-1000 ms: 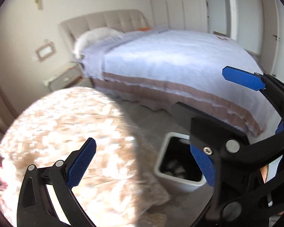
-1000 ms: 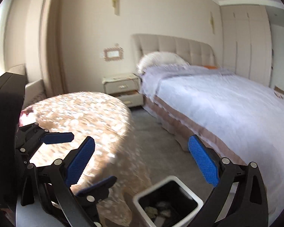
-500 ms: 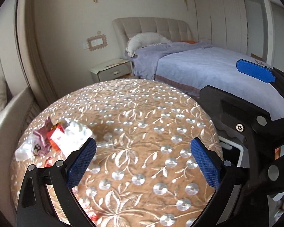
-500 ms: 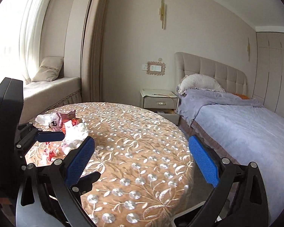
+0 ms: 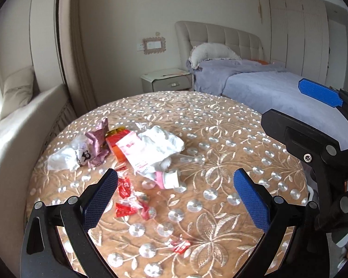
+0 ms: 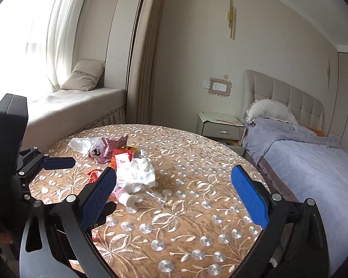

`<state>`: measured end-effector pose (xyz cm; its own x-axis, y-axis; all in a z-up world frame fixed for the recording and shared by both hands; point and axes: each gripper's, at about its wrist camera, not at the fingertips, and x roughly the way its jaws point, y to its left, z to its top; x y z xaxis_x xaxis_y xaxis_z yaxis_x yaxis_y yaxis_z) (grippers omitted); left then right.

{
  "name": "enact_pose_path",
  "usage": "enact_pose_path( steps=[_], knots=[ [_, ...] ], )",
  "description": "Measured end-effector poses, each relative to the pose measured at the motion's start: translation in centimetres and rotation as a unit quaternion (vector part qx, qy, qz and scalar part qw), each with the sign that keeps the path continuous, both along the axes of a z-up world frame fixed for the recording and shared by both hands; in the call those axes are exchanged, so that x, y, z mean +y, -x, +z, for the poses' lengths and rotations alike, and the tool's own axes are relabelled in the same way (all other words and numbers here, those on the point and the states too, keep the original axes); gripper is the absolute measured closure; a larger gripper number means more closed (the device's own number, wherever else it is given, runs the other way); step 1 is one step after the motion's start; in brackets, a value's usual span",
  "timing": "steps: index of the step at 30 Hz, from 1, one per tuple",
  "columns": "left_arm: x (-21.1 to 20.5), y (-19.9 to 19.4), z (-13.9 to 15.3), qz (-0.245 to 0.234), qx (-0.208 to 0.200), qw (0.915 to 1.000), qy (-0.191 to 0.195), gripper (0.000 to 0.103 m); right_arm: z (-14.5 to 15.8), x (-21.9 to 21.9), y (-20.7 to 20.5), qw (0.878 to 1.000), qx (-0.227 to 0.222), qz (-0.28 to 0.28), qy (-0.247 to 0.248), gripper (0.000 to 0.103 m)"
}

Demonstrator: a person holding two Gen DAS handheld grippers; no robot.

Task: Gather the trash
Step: 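Return both tools to the table above the remaining trash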

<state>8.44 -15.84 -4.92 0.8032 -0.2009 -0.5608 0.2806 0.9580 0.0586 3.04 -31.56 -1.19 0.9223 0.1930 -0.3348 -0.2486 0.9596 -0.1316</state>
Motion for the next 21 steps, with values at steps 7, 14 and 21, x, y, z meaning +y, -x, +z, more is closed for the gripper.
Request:
enact_pose_path(
  steps=[7,14,21],
  knots=[
    [4.4,-1.1,-0.8,0.040,0.010,0.9990,0.014,0.005,-0.2,3.6,-1.5,1.000,0.012,0.028,0.003,0.004],
    [7.6,-2.9,-3.1,0.063,0.040,0.9971,0.012,0.005,-2.3,6.9,-3.4,0.997,0.046,0.062,0.012,0.004],
    [8.2,-5.8,-6.5,0.065,0.088,0.9940,0.010,0.005,-4.9,7.9,-5.8,0.995,0.084,0.059,0.015,0.004]
  ],
)
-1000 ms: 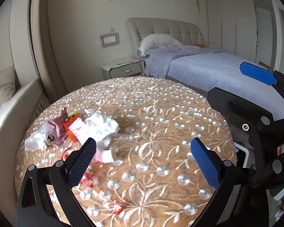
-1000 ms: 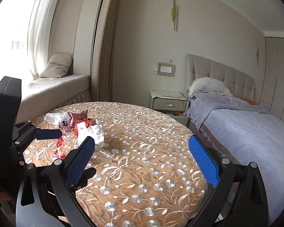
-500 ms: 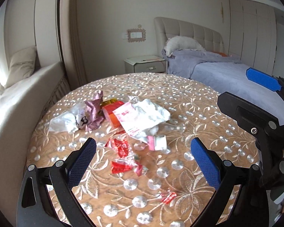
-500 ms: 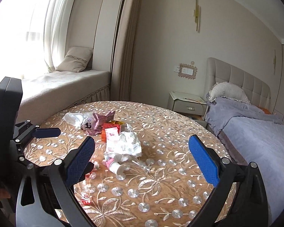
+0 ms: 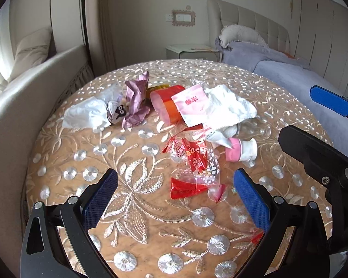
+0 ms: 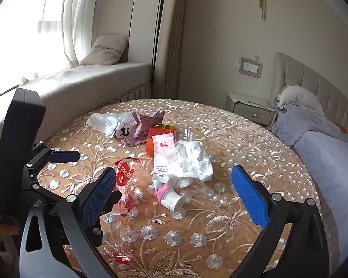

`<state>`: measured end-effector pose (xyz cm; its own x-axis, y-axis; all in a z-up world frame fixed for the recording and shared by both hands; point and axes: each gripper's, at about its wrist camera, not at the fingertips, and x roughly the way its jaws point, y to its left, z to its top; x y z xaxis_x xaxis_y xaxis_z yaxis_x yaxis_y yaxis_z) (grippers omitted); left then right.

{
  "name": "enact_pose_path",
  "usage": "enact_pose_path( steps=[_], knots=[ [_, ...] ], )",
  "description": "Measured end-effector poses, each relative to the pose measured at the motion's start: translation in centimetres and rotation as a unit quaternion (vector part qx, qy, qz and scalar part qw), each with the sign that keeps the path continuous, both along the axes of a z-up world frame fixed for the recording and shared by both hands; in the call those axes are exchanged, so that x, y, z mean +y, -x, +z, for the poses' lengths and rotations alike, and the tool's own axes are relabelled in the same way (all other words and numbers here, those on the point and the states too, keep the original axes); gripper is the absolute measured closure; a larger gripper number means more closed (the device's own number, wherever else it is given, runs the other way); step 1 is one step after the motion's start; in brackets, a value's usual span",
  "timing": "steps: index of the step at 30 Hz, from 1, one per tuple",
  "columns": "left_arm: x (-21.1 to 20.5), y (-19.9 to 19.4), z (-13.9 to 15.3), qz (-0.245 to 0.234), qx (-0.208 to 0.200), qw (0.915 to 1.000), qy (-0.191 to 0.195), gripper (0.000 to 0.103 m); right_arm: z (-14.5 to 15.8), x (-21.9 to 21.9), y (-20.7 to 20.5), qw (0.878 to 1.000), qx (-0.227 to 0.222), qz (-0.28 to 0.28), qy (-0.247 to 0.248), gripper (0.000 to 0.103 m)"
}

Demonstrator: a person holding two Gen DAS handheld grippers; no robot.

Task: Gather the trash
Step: 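Return both tools to the table above the remaining trash, then grasp the pink-and-white tube with the right tool while the left tool grasps the red wrapper bag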

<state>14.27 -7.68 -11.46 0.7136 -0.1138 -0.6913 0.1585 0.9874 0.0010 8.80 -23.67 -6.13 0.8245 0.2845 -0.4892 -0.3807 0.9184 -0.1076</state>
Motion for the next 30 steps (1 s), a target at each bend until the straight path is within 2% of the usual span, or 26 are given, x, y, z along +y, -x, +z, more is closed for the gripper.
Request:
enact_pose_path(
  steps=[6,8,11,13,14,15,16,21,23,25,26,28,30],
  knots=[
    [-0.3,-2.3,-1.9,-0.003,0.030,0.9995,-0.004,0.005,-1.9,-0.2,-1.7,1.000,0.028,-0.002,0.001,0.004],
    [-0.4,-3.0,-2.6,-0.004,0.040,0.9991,-0.016,0.005,-2.6,-0.3,-2.4,0.999,0.039,-0.002,-0.001,0.006],
    [-0.5,-3.9,-3.4,-0.013,0.062,0.9979,-0.016,0.006,-3.9,-0.3,-3.6,0.998,0.065,-0.001,-0.003,0.016],
    [-0.5,-4.4,-3.6,-0.013,0.068,0.9975,-0.016,0.006,-4.7,-0.4,-4.5,0.996,0.086,-0.001,-0.010,0.028],
    [-0.5,-4.6,-3.8,-0.013,0.073,0.9971,-0.019,0.007,-5.0,-0.4,-4.9,0.995,0.095,0.001,-0.012,0.030],
    [-0.4,-4.8,-4.0,-0.013,0.079,0.9966,-0.021,0.015,-5.3,-0.3,-5.2,0.995,0.103,0.002,-0.013,0.034],
    [-0.3,-4.9,-4.1,-0.014,0.081,0.9964,-0.022,0.017,-5.5,-0.2,-5.5,0.993,0.114,0.007,-0.012,0.039],
    [-0.5,-4.9,-4.0,-0.031,0.079,0.9960,-0.027,0.029,-6.0,0.6,-6.2,0.990,0.141,0.020,-0.015,0.049],
    [-0.8,-4.7,-3.9,-0.044,0.075,0.9958,-0.030,0.036,-6.4,0.7,-6.7,0.987,0.161,0.019,-0.021,0.050],
    [-1.1,-4.5,-3.6,-0.058,0.073,0.9954,-0.026,0.051,-6.6,0.6,-6.9,0.984,0.172,0.022,-0.028,0.050],
    [-1.3,-4.3,-3.5,-0.061,0.070,0.9952,-0.030,0.053,-6.7,0.7,-7.0,0.984,0.176,0.023,-0.028,0.050],
    [-1.7,-3.9,-3.4,-0.077,0.071,0.9941,-0.029,0.068,-7.0,0.7,-7.3,0.981,0.188,0.025,-0.028,0.052],
    [-1.7,-3.6,-3.3,-0.084,0.076,0.9933,-0.023,0.069,-7.5,0.8,-7.8,0.978,0.204,0.027,-0.023,0.059]
  ],
)
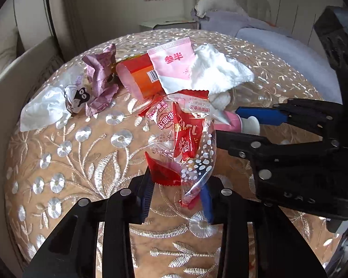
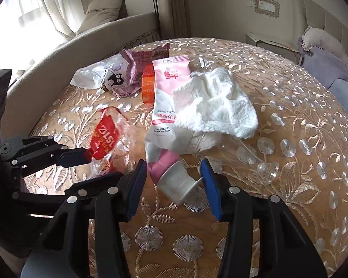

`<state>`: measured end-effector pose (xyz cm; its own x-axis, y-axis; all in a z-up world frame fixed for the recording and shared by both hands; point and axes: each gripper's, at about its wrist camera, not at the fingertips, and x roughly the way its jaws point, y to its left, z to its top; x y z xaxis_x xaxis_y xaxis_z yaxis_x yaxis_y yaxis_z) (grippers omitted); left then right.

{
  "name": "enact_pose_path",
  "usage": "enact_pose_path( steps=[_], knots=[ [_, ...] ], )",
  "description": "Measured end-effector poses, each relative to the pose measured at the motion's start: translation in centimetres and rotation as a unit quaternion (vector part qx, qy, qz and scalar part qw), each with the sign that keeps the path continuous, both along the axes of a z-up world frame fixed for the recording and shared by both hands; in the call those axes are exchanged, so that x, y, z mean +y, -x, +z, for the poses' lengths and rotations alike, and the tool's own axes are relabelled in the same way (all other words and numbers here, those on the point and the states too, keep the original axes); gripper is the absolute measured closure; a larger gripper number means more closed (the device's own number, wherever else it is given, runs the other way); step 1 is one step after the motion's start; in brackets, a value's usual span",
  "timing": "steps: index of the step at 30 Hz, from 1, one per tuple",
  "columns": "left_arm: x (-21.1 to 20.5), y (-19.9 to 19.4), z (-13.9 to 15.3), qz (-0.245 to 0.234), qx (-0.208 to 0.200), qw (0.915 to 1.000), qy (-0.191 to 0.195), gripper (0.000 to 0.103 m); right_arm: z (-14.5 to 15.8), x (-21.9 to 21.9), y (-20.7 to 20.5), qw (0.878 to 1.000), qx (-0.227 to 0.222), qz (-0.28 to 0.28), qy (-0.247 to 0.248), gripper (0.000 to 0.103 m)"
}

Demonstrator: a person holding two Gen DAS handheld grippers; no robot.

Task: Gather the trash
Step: 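Grasp the pink-and-white tube with the right tool while the left tool grasps the red wrapper bag, then carry the tube and red wrapper bag toward the white bin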

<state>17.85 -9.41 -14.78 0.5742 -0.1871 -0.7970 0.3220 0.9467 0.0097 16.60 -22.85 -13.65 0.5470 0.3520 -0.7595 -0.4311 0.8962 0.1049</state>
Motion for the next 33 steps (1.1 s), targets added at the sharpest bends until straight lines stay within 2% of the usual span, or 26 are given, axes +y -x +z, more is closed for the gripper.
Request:
enact_pose_path(
  steps=[3,7,11,17,25,33],
  knots=[
    [0.9,0.7,0.6,0.008,-0.004,0.9999,0.012,0.070,-0.1,0.6,0.0,1.000,-0.003,0.010,0.013,0.060],
    [2.3,1.6,2.3,0.026,-0.026,0.9987,0.034,0.071,0.9,1.5,1.2,0.998,-0.048,0.014,0.037,0.060],
    [2.9,2.7,4.0,0.036,-0.052,0.9973,0.037,0.073,2.4,1.3,2.8,0.997,-0.072,0.020,0.023,0.060],
    [2.7,4.4,5.9,0.041,-0.077,0.9950,0.049,0.074,6.4,-0.1,6.1,0.991,-0.133,0.014,0.002,0.060],
    [0.2,7.5,9.8,0.004,-0.125,0.9902,0.063,0.074,9.9,-2.3,9.9,0.982,-0.191,-0.009,0.007,0.060],
    [-4.2,9.3,11.2,-0.042,-0.141,0.9868,0.066,0.074,11.5,-6.4,13.8,0.973,-0.225,-0.052,0.020,0.060]
  ],
)
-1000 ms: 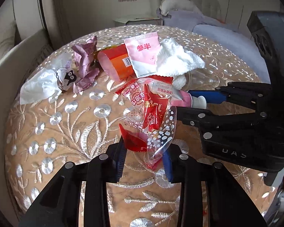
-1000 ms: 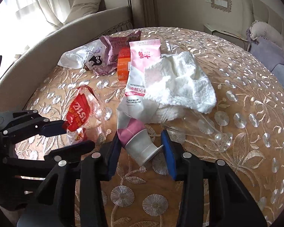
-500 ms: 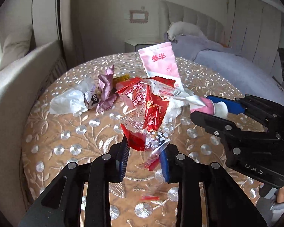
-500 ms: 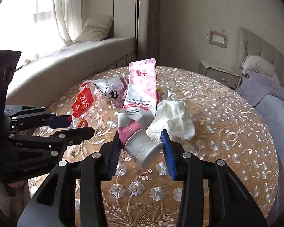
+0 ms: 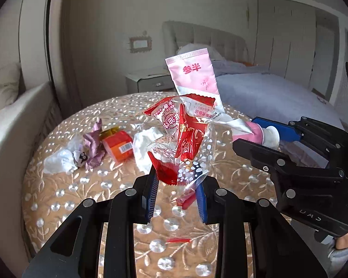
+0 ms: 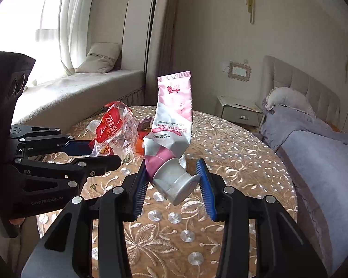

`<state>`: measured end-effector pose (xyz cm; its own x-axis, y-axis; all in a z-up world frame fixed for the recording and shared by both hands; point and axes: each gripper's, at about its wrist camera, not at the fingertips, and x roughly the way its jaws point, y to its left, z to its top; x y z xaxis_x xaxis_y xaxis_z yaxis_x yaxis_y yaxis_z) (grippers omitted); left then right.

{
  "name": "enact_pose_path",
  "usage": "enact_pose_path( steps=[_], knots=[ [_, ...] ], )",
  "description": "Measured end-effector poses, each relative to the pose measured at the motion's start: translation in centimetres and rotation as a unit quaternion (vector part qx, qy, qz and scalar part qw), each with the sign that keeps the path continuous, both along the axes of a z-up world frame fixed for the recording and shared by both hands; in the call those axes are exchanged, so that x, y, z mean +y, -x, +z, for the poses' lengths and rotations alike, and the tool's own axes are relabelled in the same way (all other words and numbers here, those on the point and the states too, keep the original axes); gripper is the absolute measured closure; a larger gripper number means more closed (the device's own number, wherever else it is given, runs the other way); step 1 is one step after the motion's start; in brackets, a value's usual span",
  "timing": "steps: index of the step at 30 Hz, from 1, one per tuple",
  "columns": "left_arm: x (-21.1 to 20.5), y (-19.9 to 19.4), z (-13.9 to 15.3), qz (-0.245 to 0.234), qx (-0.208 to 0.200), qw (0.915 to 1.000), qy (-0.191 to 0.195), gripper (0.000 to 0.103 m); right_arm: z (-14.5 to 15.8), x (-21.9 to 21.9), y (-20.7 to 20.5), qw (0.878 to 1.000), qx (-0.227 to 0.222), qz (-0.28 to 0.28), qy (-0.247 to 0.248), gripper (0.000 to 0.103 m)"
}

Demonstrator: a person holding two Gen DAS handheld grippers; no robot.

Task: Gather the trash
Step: 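Carry the tube and red wrapper bag toward the white bin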

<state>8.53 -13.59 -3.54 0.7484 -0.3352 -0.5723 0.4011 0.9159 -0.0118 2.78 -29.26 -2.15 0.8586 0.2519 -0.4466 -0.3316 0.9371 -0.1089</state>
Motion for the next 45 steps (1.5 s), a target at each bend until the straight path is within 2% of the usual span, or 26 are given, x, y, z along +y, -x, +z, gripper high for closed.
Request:
enact_pose_path(
  steps=[10,19,35,45],
  knots=[
    [-6.9,1.9,0.6,-0.062,-0.014,0.9979,-0.014,0.074,0.6,-6.1,3.2,0.997,-0.022,-0.068,-0.002,0.060],
    [-14.3,2.8,0.1,-0.127,-0.012,0.9914,-0.030,0.074,-0.2,-12.3,4.9,0.990,-0.023,-0.136,-0.006,0.060],
    [-28.6,3.8,-3.7,-0.241,0.016,0.9673,-0.078,0.074,-4.1,-22.8,7.2,0.968,0.007,-0.249,-0.021,0.060],
    [-36.0,3.3,-8.3,-0.266,0.058,0.9540,-0.126,0.074,-8.4,-29.4,6.2,0.956,0.042,-0.285,-0.053,0.060]
  ],
)
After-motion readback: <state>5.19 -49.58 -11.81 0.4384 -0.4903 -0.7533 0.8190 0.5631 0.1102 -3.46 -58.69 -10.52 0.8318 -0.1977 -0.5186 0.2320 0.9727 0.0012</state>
